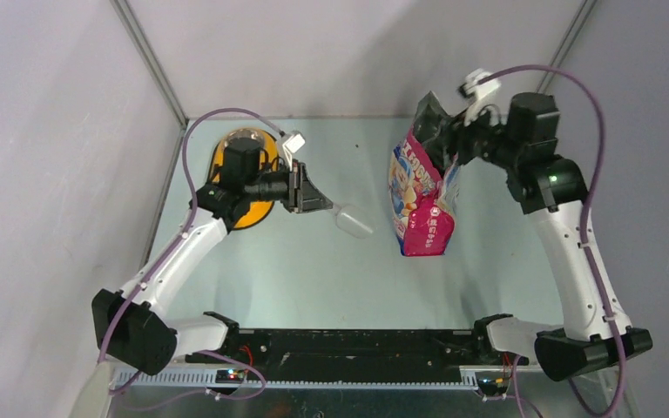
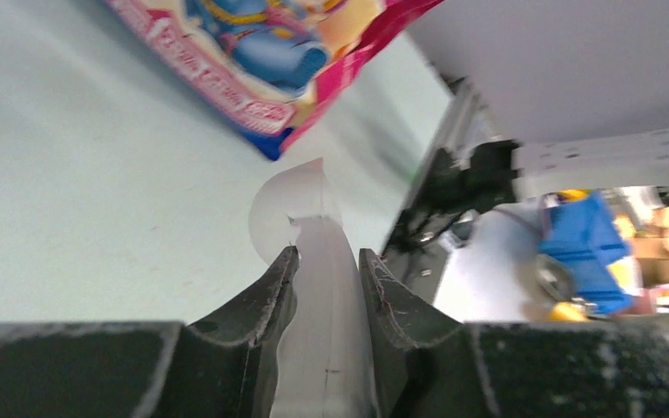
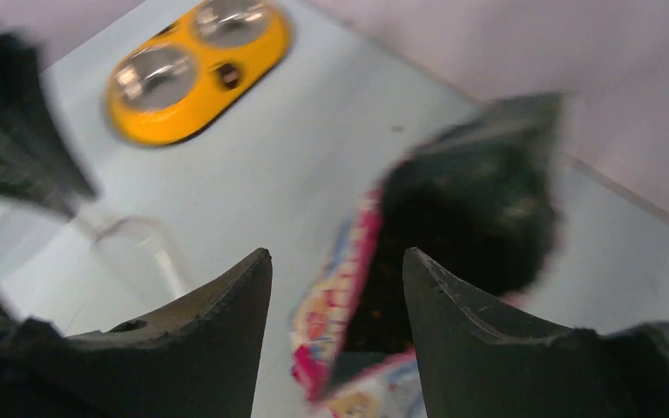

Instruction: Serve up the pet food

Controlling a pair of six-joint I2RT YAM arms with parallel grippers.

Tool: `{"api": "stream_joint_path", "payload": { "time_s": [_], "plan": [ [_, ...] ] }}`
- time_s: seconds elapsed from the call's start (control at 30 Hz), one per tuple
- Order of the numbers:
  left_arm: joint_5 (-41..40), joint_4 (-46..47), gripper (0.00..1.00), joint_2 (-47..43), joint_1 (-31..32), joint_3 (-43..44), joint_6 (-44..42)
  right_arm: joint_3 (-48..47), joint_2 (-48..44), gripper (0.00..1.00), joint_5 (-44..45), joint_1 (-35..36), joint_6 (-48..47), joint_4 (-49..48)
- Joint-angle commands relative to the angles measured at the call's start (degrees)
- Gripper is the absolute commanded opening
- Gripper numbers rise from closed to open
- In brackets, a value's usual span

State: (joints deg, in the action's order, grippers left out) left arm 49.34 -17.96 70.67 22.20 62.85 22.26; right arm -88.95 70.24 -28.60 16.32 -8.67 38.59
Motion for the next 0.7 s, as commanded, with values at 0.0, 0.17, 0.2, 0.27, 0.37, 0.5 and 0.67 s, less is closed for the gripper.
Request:
{"api": "stream_joint_path", "payload": {
  "time_s": [0.0,0.17,0.2,0.27,0.37,0.5,0.67],
  "plan": [
    [-10.5,-13.3,0.0,-3.1,1.1,2.7,-20.1,-2.3,1.6,0.59,16.5,-6.9,8.0,-1.7],
    [-12.1,-16.7,0.0,-3.9,1.0,8.2,-23.7,-5.2,8.1,0.63,19.3,-11.3,10.3,4.2],
    [-12.3,-17.6,0.0,-3.8,1.0,9.5,-24.9,-5.3,9.7,0.63,19.0,-11.5,10.9,5.3],
    [-13.2,-18.9,0.0,-2.9,1.1,14.0,-26.5,-5.2,11.3,0.63,19.0,-11.7,11.4,5.8],
    [-15.2,-19.3,0.0,-1.1,1.6,22.1,-27.9,-5.3,12.7,0.54,19.4,-11.8,11.4,5.6],
    [-18.3,-16.5,0.0,2.5,4.6,32.8,-27.3,-6.9,14.4,0.4,20.5,-11.7,9.6,6.5],
    [-25.5,-10.8,0.0,12.5,11.7,46.0,-25.3,-7.5,15.0,0.06,19.8,-11.6,9.8,7.0]
  ]
}}
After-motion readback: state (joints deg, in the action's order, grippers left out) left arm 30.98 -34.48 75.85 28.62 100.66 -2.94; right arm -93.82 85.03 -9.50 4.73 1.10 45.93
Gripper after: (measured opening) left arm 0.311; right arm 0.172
